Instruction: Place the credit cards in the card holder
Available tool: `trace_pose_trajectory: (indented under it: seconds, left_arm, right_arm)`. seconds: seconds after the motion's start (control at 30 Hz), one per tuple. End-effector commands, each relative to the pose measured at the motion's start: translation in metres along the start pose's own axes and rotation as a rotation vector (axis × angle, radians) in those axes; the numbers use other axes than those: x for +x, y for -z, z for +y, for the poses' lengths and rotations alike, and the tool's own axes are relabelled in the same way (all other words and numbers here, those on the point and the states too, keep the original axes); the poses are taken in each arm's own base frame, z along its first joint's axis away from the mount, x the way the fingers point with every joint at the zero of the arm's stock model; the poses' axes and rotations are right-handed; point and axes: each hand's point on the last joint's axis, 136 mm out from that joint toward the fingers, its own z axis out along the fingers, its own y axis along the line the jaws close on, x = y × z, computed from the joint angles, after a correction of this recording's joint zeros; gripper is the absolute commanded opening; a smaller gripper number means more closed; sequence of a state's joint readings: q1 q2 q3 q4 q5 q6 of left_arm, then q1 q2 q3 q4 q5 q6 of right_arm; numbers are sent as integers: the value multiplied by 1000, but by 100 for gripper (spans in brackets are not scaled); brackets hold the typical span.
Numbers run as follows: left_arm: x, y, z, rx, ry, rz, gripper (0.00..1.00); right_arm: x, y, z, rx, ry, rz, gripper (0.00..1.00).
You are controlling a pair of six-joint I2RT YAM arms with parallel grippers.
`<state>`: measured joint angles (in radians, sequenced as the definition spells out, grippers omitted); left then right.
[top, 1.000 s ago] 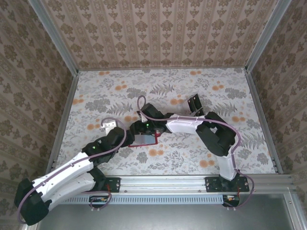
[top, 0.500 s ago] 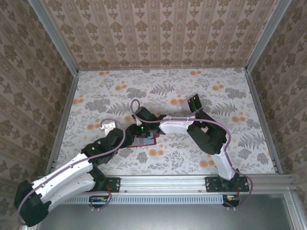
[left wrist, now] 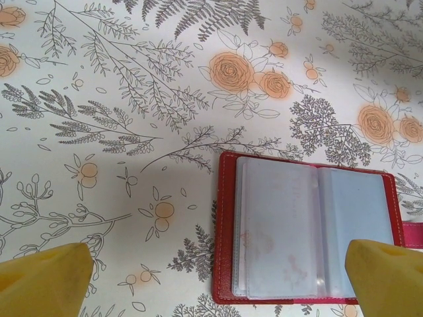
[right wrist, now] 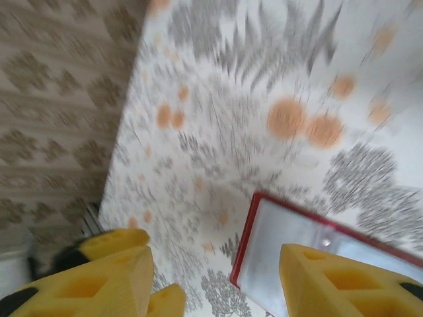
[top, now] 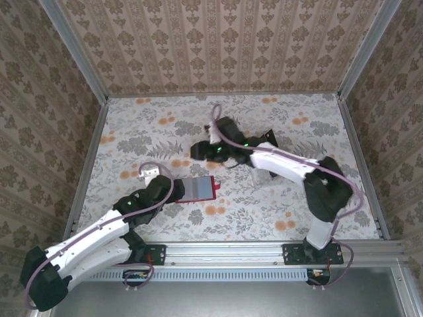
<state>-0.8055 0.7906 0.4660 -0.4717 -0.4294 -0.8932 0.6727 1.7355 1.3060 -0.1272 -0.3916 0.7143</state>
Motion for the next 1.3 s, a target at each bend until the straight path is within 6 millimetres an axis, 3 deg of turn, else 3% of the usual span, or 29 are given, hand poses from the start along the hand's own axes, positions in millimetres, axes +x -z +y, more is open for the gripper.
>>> trace_pose_trajectory:
  seconds: [0.0,0.13,0.23,0.33,0.5,0.9,1.07,1.27]
  left_arm:
    - [-10,3,-7,6,-21,-3,100]
    - [-12,2,-9,-8,-43,10,100]
    - [-11,0,-9,-18,-51,16,100]
    - [-10,-2,-7,-30,-55,26,100]
    - [-8,-5,-7,-36,-65,45,100]
    - [-2,-10,-6,-28,-58,64,100]
    - [-1,-10,-5,-29,-58,65,100]
    - [-1,-11,-5,-29,-55,66,100]
  right_arm:
    - [2,36,-52,184,13,4,55]
    - [-16,85,-113,497,105,-36,53]
    - [-23,109,-150,683,154,-15,50]
    - [-27,120,-177,812,182,21,47]
    - [-28,122,-208,932,196,72,42]
    - [-30,104,-234,989,213,135,39]
    - [-27,96,-237,975,207,156,39]
    - [-29,93,-229,935,198,145,29]
